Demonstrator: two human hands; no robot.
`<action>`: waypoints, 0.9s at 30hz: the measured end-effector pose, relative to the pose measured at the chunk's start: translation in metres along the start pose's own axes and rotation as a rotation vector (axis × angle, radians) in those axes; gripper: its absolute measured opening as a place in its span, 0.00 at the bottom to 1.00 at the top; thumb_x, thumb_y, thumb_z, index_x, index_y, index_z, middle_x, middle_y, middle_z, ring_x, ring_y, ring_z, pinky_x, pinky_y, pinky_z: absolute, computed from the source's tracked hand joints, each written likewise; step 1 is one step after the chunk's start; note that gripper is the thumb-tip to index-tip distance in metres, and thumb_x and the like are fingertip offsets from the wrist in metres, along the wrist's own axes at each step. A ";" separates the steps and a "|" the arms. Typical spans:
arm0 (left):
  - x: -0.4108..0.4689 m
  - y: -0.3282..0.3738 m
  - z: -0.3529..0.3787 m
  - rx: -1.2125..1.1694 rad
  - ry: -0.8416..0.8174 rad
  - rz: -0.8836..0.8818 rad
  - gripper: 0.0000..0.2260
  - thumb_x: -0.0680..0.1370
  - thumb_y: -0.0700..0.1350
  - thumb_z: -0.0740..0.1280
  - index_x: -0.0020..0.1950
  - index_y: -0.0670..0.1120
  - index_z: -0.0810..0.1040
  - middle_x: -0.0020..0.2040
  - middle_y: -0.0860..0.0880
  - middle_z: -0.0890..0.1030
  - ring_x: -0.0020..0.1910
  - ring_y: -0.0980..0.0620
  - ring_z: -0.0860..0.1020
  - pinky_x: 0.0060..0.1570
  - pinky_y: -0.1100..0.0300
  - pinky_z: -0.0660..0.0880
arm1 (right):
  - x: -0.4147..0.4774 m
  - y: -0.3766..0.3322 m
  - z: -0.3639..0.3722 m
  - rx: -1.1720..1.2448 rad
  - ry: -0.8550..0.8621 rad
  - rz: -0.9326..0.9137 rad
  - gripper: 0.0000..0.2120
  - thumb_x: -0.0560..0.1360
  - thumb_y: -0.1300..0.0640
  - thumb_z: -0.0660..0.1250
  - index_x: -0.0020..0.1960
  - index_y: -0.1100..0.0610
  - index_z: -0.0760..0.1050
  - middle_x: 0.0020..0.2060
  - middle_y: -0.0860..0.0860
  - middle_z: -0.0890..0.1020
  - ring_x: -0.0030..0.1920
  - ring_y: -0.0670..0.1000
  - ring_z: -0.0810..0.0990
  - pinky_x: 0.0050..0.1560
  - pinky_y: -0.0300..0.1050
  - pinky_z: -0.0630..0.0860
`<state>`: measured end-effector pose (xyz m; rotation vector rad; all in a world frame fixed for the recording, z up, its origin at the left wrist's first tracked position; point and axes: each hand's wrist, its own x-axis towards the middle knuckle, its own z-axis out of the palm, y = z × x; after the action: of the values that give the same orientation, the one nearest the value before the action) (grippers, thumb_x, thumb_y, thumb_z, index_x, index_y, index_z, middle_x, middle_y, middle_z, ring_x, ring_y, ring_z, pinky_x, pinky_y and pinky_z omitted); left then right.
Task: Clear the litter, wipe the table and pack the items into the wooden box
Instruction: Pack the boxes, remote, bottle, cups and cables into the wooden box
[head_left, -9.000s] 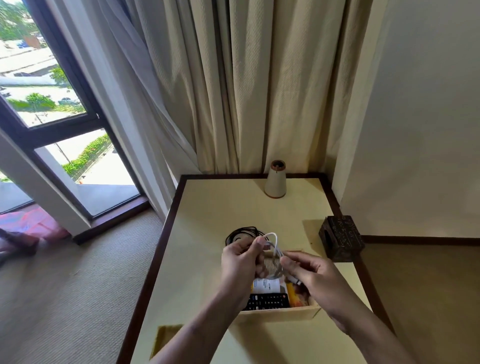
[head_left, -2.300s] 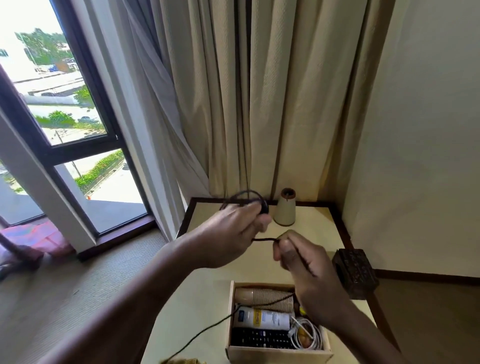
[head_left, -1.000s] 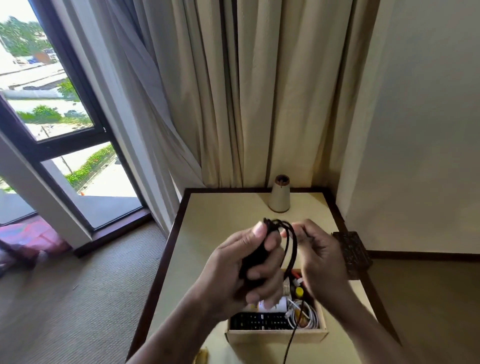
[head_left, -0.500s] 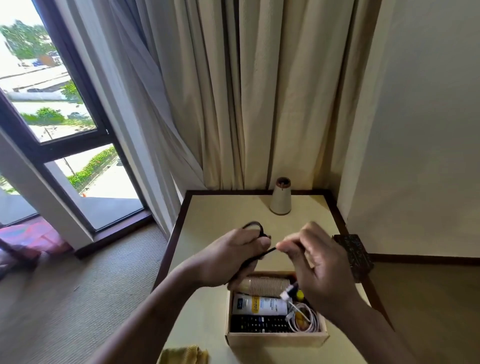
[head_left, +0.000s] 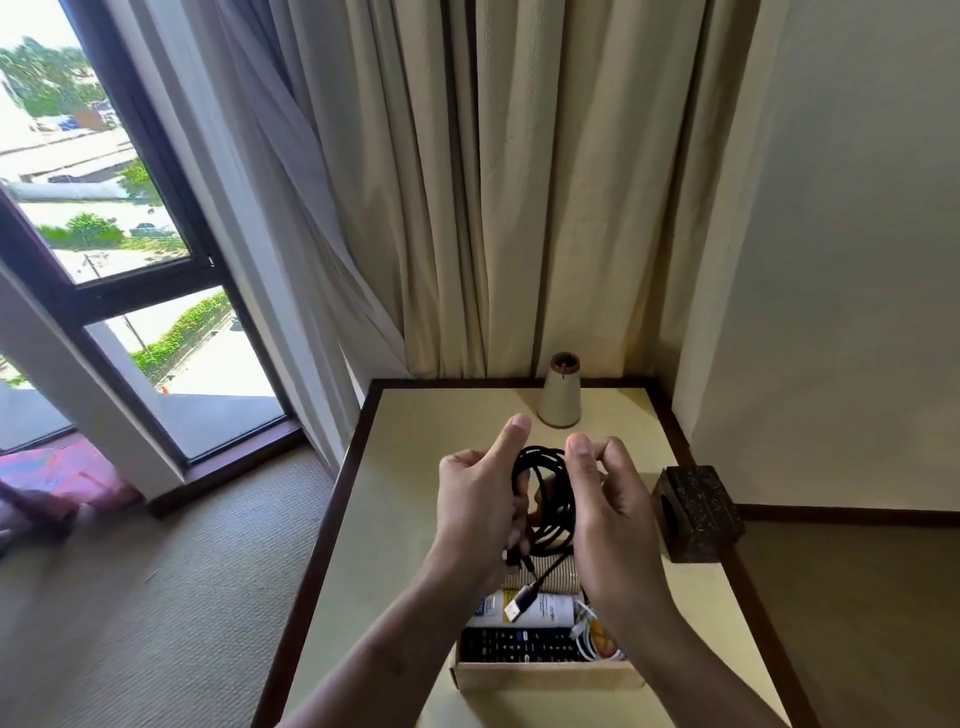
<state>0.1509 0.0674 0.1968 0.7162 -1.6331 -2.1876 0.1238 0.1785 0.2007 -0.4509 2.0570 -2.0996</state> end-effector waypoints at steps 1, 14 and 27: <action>0.000 0.000 0.002 -0.002 0.031 0.023 0.24 0.79 0.56 0.70 0.28 0.44 0.71 0.22 0.47 0.66 0.17 0.51 0.62 0.19 0.61 0.61 | 0.001 0.000 0.001 0.031 -0.008 0.037 0.16 0.83 0.46 0.58 0.46 0.58 0.71 0.28 0.55 0.72 0.28 0.47 0.70 0.28 0.36 0.70; -0.014 0.011 -0.003 -0.043 -0.249 -0.252 0.24 0.80 0.61 0.67 0.36 0.42 0.75 0.25 0.49 0.59 0.20 0.53 0.59 0.33 0.53 0.74 | 0.031 -0.006 -0.021 0.240 -0.214 0.304 0.09 0.79 0.51 0.69 0.57 0.54 0.78 0.27 0.52 0.71 0.26 0.49 0.66 0.27 0.41 0.66; -0.009 -0.017 -0.005 -0.297 -0.126 -0.215 0.17 0.81 0.51 0.67 0.36 0.44 0.73 0.26 0.50 0.60 0.21 0.54 0.59 0.29 0.56 0.63 | 0.012 0.021 0.000 0.153 -0.047 0.072 0.17 0.85 0.53 0.57 0.51 0.52 0.85 0.35 0.51 0.82 0.33 0.46 0.76 0.38 0.44 0.72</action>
<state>0.1621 0.0736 0.1818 0.7062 -1.2926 -2.6022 0.1106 0.1738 0.1808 -0.3929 1.8423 -2.1616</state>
